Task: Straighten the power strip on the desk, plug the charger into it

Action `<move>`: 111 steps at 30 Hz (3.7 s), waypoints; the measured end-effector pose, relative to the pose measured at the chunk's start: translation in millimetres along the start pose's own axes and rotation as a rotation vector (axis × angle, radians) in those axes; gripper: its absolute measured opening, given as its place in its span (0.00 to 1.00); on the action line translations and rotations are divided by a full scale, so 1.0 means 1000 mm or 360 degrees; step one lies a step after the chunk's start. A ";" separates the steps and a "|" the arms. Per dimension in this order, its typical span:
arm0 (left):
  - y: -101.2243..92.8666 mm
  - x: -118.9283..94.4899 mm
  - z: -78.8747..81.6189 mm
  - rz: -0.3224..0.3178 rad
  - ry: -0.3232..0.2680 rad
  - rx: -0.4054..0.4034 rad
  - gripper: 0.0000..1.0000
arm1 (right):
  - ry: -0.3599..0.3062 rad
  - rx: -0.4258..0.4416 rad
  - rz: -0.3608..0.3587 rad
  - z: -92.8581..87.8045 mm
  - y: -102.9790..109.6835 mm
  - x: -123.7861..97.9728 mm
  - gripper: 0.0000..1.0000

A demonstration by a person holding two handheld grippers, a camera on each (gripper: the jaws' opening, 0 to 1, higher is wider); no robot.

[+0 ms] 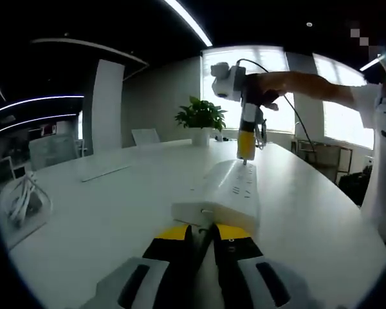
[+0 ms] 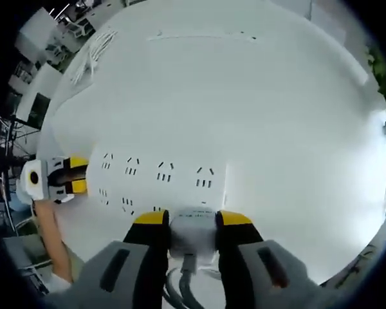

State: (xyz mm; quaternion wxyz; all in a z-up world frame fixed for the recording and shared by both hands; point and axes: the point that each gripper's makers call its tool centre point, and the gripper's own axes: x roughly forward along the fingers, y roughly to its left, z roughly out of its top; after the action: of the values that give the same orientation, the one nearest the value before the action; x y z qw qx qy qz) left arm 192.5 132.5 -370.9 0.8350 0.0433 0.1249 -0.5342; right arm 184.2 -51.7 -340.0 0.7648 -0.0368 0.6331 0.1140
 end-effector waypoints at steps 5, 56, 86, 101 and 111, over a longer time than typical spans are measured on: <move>0.000 0.000 0.000 0.0000 0.0000 0.0000 0.17 | -0.0011 -0.0039 -0.0017 0.000 -0.001 0.000 0.28; 0.001 0.002 0.000 0.0002 0.0005 -0.0002 0.17 | -0.0107 0.0083 0.0132 -0.002 -0.013 -0.020 0.26; 0.001 0.004 0.000 -0.0003 0.0006 -0.0001 0.17 | 0.0022 0.0057 -0.0023 -0.010 -0.004 -0.010 0.23; 0.001 0.003 0.000 -0.0001 0.0007 0.0000 0.17 | 0.0055 0.0084 -0.0017 -0.013 -0.006 -0.003 0.24; -0.001 0.003 0.000 0.0000 0.0008 0.0000 0.17 | 0.0058 0.0079 -0.0046 -0.011 -0.007 0.004 0.25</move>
State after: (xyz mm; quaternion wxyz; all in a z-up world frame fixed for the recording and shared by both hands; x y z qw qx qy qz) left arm 193.1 129.9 -371.3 0.8347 0.0446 0.1270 -0.5340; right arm 176.3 -59.9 -346.7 0.7554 -0.0290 0.6488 0.0866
